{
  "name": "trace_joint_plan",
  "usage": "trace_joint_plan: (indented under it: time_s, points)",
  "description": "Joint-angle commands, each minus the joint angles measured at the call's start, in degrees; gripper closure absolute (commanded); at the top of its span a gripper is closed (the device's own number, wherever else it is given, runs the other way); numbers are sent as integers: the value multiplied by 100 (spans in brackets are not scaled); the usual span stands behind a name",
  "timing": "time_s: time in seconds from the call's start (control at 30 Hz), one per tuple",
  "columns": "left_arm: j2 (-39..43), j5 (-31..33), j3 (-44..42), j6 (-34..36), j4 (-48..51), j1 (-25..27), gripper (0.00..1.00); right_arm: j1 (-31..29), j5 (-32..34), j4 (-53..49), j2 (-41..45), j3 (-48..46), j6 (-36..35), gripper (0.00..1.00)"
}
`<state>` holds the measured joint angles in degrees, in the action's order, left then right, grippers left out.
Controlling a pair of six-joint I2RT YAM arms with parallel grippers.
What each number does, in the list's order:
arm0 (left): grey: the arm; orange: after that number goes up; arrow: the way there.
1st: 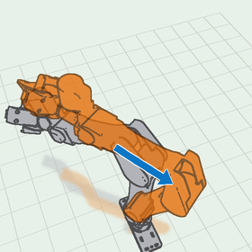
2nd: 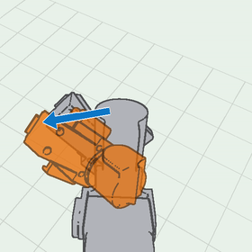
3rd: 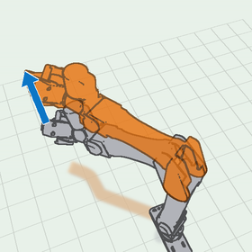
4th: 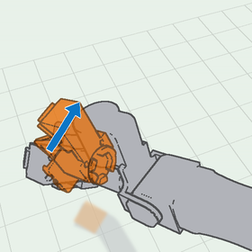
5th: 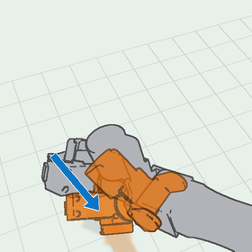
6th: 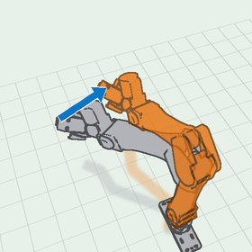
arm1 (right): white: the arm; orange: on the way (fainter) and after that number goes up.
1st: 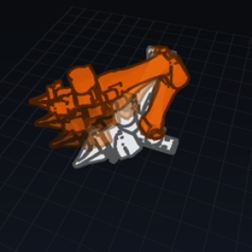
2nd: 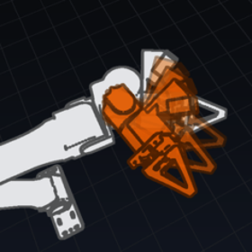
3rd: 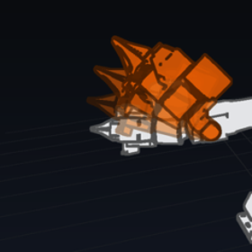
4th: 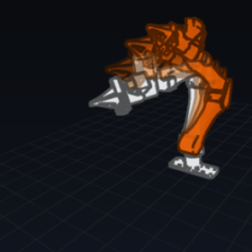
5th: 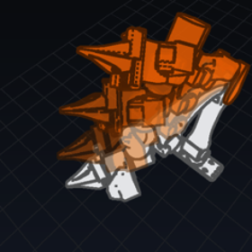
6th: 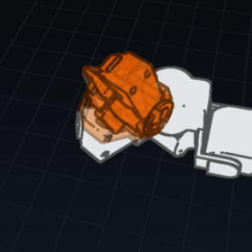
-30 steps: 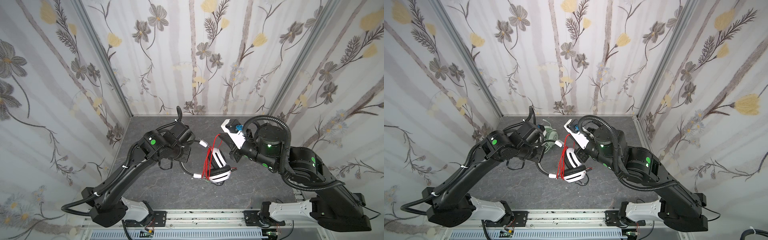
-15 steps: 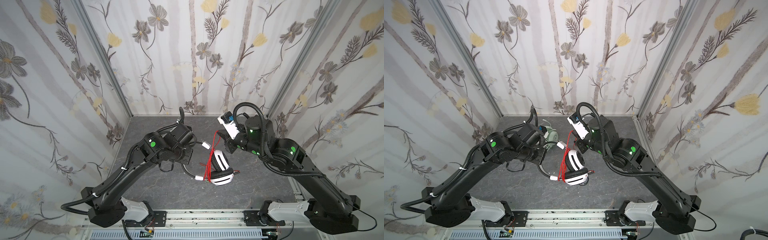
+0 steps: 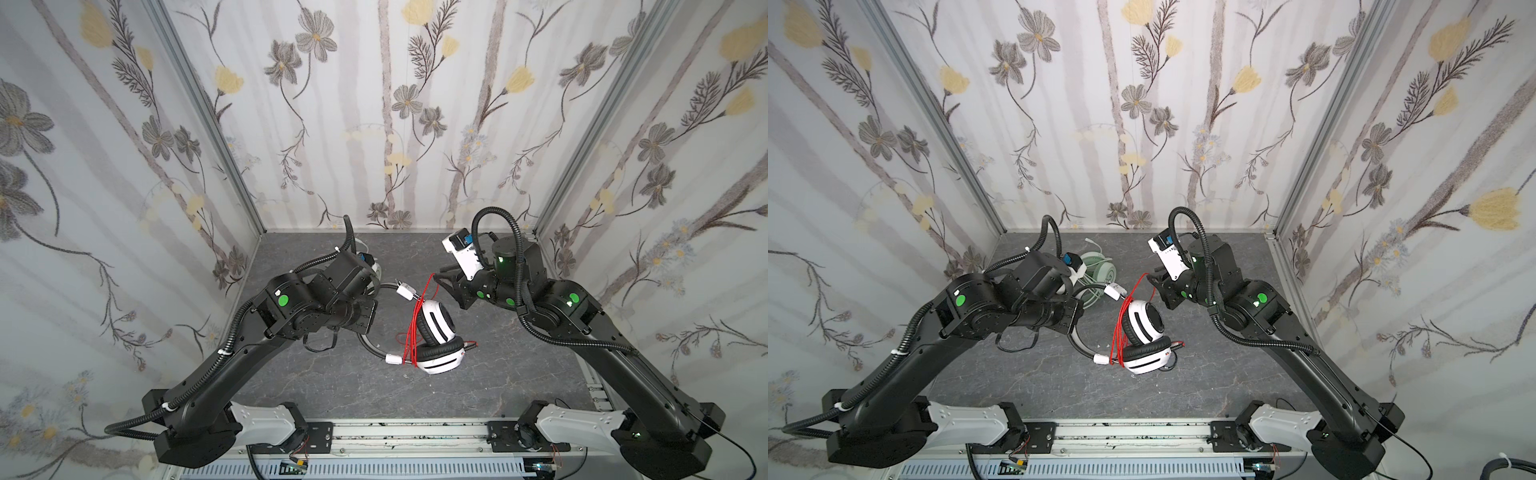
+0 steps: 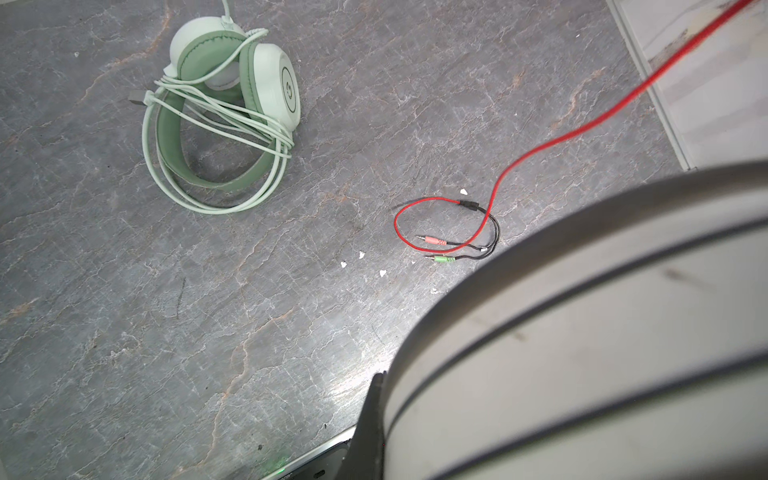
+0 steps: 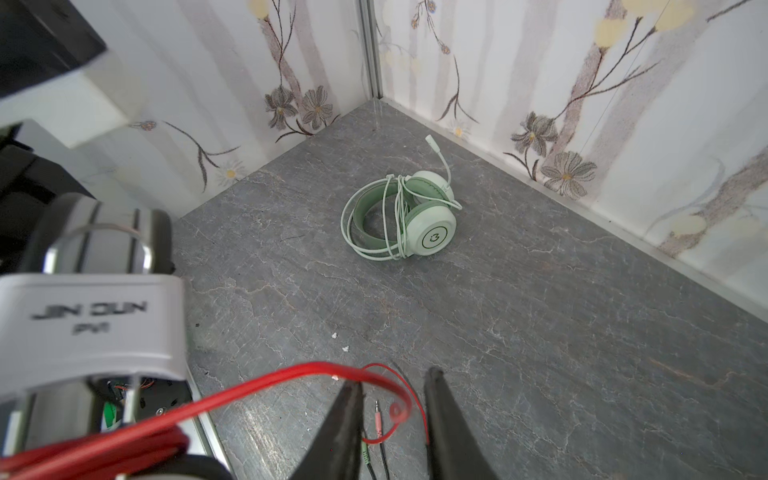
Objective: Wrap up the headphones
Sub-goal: 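Pull the red cable down toward the robot with the right gripper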
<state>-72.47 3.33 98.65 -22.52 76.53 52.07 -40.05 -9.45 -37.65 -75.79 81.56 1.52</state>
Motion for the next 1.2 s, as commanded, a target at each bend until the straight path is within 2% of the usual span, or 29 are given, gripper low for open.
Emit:
trace_joint_plan:
  time_s: [0.0, 0.13, 0.27, 0.3, 0.37, 0.47, 0.6, 0.77, 0.9, 1.17]
  points:
    - [216, -327, 144, -259, -347, -100, 100, 319, -973, 686, 305, -607, 422, 50]
    - [321, -622, 435, -311, -321, -413, 100, 869, -1723, 1309, 965, -1568, 790, 47]
    - [325, -865, 693, -344, -380, -650, 100, 1079, -2069, 2091, 1651, -2686, 1227, 49]
    - [321, -918, 739, -343, -413, -678, 100, 1075, -2140, 2475, 1813, -3066, 1483, 50]
    - [287, -998, 816, -331, -475, -731, 100, 1030, -2474, 3894, 2205, -4211, 2298, 51]
    - [226, -1057, 853, -297, -534, -776, 100, 680, -2347, 5167, 2298, -5241, 3014, 52]
    - [159, -1097, 922, -295, -522, -804, 100, -54, -1957, 5506, 1839, -5495, 2908, 52]
    - [146, -1130, 972, -294, -499, -848, 100, -486, -1327, 5773, 1315, -5510, 2592, 51]
    - [154, -1173, 979, -296, -480, -857, 100, -504, -1129, 6397, 1034, -5689, 2624, 52]
    - [150, -1177, 948, -261, -436, -868, 100, -515, -1325, 7060, 295, -5642, 2805, 55]
